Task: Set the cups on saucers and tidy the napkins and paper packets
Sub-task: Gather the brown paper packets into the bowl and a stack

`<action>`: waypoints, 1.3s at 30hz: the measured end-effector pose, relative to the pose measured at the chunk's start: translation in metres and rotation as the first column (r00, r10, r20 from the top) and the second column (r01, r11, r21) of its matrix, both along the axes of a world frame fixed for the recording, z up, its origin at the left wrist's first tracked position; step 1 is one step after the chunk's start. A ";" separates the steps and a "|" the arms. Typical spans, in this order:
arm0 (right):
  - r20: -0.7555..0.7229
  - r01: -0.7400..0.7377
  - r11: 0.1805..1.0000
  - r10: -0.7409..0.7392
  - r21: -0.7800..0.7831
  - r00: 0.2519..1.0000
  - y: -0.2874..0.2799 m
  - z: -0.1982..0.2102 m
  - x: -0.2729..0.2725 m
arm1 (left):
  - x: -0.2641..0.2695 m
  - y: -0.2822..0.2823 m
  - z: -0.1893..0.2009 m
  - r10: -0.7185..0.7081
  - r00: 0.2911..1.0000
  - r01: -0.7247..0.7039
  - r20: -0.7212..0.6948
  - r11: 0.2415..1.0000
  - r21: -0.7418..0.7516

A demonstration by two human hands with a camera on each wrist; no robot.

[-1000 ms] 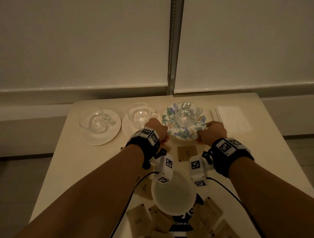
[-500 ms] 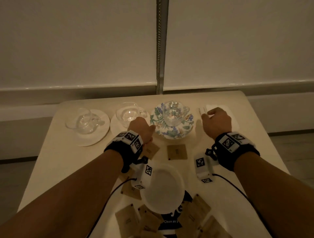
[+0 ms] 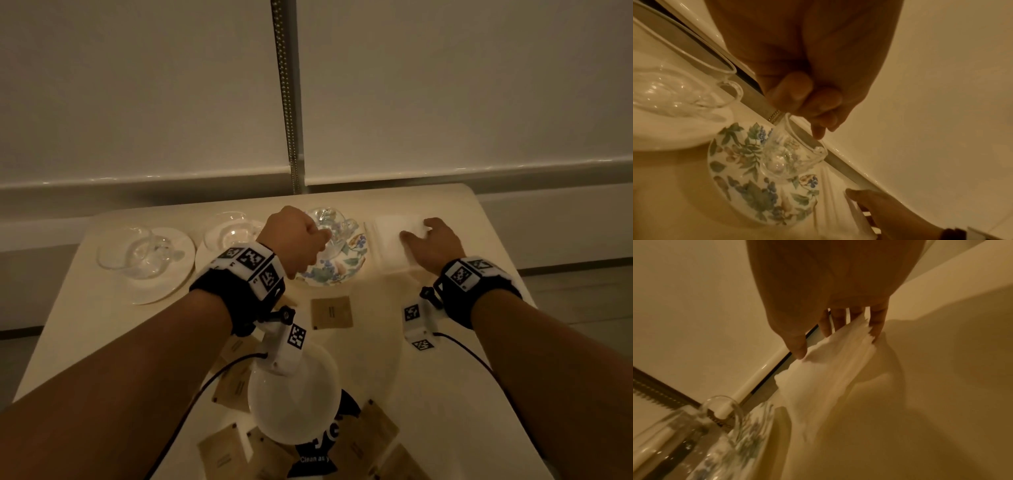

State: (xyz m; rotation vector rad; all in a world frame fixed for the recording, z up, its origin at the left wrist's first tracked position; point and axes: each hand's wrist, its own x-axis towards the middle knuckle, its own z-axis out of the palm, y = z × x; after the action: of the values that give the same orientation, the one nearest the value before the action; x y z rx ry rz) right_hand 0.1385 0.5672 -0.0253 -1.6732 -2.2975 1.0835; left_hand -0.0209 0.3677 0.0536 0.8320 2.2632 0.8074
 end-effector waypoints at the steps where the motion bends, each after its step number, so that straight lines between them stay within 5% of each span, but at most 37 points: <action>1: -0.021 0.004 1.000 -0.004 -0.008 1.000 0.000 0.001 -0.002 | 0.004 0.003 -0.001 -0.021 1.000 0.021 0.013 1.000 -0.008; 10: -0.049 -0.015 0.999 0.013 -0.052 0.999 0.004 -0.001 -0.008 | 0.028 0.018 -0.010 -0.128 0.990 0.128 0.067 0.992 0.002; 18: 0.156 -0.039 0.998 0.046 -0.044 0.987 -0.004 -0.004 -0.025 | 0.026 0.017 -0.012 -0.108 0.991 0.109 0.078 0.994 -0.008; 28: 0.135 0.044 0.998 -0.039 -0.033 0.990 0.014 -0.002 -0.013 | 0.039 0.026 -0.009 -0.163 0.985 0.163 0.063 0.987 0.006; 33: 0.000 0.053 0.999 -0.053 -0.005 0.999 0.021 -0.001 0.001 | 0.060 0.048 -0.018 -0.289 0.957 0.289 0.015 0.949 -0.123; 39: -0.166 0.018 0.999 -0.027 -0.051 0.986 0.016 -0.001 0.004 | 0.075 0.076 -0.023 -0.308 0.949 0.281 -0.066 0.922 -0.268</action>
State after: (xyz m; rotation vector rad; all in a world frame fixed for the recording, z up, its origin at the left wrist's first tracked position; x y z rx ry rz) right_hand 0.1423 0.5834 -0.0258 -1.5560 -2.1608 1.2338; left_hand 0.0545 0.4436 0.0302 1.0789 2.1980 0.3310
